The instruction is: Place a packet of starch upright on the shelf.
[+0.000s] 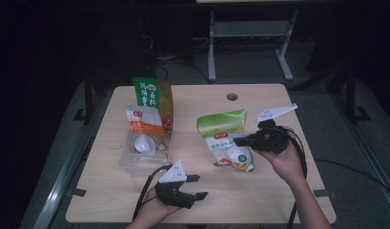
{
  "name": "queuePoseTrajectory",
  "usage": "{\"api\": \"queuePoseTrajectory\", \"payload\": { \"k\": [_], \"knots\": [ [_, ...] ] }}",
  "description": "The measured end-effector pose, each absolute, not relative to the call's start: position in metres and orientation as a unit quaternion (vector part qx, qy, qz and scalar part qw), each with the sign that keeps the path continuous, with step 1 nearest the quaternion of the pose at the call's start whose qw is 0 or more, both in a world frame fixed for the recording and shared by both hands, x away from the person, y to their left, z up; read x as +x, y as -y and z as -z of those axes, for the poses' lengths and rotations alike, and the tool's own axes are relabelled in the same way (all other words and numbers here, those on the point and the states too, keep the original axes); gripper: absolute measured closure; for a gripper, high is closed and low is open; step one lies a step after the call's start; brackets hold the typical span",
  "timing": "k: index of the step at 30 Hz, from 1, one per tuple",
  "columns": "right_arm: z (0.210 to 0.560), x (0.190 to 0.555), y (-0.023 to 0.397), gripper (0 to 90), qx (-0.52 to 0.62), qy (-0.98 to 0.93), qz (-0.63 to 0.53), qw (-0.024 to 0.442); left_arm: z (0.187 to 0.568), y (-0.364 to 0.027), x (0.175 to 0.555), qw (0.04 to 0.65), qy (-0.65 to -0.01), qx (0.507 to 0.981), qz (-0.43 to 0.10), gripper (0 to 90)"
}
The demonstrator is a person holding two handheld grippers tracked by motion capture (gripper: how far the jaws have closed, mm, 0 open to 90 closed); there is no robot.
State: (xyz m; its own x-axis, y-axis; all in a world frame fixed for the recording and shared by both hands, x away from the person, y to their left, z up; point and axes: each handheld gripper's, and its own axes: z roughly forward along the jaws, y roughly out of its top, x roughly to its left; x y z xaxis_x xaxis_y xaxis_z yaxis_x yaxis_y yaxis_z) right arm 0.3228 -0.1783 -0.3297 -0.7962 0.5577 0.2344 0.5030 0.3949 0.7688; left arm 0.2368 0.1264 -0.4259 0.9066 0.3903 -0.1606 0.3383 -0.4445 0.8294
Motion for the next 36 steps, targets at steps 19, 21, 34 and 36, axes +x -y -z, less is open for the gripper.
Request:
{"api": "queuePoseTrajectory", "payload": {
  "k": [19, 21, 34, 36],
  "knots": [
    [0.299, 0.345, 0.114, 89.6, 0.282, -0.835, -0.472, 0.012, 0.427, -0.127, 0.225, 0.476, -0.184, 0.859, -0.044, 36.1],
    [0.297, 0.347, 0.107, 89.6, 0.276, -0.839, -0.468, 0.012, 0.427, -0.128, 0.225, 0.474, -0.182, 0.860, -0.044, 36.2],
    [0.282, 0.354, 0.062, 89.7, 0.239, -0.851, -0.468, -0.002, 0.429, -0.126, 0.223, 0.475, -0.174, 0.861, -0.041, 36.1],
    [0.281, 0.354, 0.059, 89.7, 0.235, -0.852, -0.468, -0.001, 0.429, -0.126, 0.222, 0.477, -0.174, 0.860, -0.040, 35.3]
  ]
}}
